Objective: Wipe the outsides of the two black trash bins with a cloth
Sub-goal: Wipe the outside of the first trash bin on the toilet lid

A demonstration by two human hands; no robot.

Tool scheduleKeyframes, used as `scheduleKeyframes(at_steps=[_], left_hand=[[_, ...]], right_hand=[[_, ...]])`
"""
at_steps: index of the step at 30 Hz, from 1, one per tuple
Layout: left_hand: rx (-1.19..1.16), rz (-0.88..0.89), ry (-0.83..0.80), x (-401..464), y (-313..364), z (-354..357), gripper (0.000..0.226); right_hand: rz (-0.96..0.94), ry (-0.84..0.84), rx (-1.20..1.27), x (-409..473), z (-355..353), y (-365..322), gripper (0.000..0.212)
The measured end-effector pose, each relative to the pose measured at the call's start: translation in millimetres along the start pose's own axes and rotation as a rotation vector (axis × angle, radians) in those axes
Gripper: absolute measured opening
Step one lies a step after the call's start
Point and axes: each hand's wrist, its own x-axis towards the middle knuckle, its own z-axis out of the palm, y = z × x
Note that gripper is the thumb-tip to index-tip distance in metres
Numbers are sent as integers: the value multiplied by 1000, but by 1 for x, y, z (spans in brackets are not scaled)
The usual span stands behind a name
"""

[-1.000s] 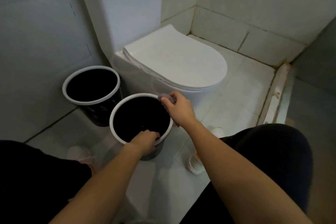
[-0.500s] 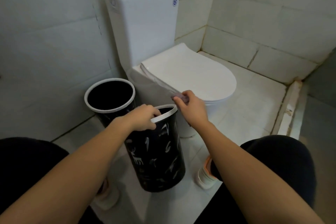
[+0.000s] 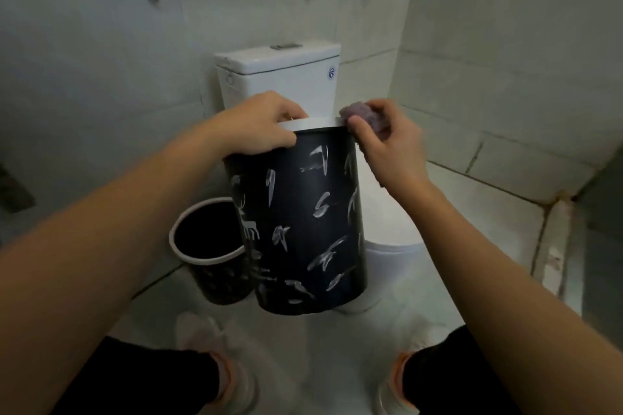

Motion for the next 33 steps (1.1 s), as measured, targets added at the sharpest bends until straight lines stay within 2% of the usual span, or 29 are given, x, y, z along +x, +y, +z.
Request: scheduleKeyframes(at_steps=[7,11,19,27,33], left_hand=[[28,108,24,88,8,-40,31],[-30,133,34,131,2,-42,36],[-42,151,74,200,-6,-21,36],[-50,202,57,255,-9,-23,40],[-36,216,20,280,-13,-16,37]], right_hand=[[-211,75,-71,68,0,3,35],[-255,125,-112,99,6,18,38],[-223,100,-172,137,18,49,37],[-335,130,-285,183,20,76,36],[-409,158,-280,204,29,95,37]])
